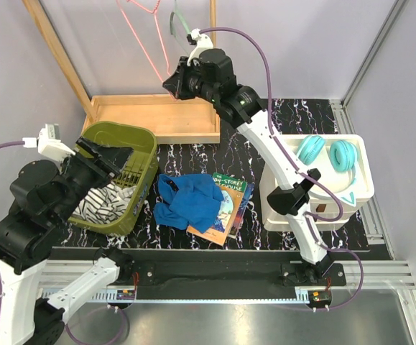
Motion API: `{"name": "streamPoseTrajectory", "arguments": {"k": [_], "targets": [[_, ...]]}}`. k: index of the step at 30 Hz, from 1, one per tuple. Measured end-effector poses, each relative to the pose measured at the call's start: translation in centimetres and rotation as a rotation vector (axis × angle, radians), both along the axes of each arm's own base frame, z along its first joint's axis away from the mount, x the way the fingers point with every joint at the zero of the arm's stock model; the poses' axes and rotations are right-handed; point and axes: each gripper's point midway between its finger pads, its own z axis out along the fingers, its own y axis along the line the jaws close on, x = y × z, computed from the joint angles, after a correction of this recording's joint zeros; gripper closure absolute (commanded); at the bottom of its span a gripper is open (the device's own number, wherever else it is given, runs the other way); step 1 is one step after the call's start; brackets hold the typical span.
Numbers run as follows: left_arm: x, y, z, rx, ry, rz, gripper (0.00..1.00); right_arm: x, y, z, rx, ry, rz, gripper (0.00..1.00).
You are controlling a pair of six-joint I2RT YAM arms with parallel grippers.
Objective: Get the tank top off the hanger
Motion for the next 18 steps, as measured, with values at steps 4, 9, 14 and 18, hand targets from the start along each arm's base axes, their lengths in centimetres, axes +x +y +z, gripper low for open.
{"name": "streamPoseTrajectory", "arguments": {"k": [4, 9, 14, 18], "targets": [[0.5, -0.8, -0.3, 0.014, 0.02, -0.03, 0.34, 0.3, 0.5, 0.5, 0.035, -0.011, 0.003, 1.0], [1.7, -1.2, 3.2, 0.046, -0.051, -0.04, 0.27, 0.1, 1.3, 0.1, 0.052, 0.002, 0.035, 1.0], [4.6, -2.8, 9.4, 0.016, -0.156, -0.049, 0.34, -0.7, 1.2, -3.3, -0.018, 0.082, 0.061, 1.0], [8.5, -4.6, 11.3, -0.014, -0.171, -0.063, 0.4, -2.7, 0.1, -4.7, -0.065, 0.14, 0.085, 1.0]]}}
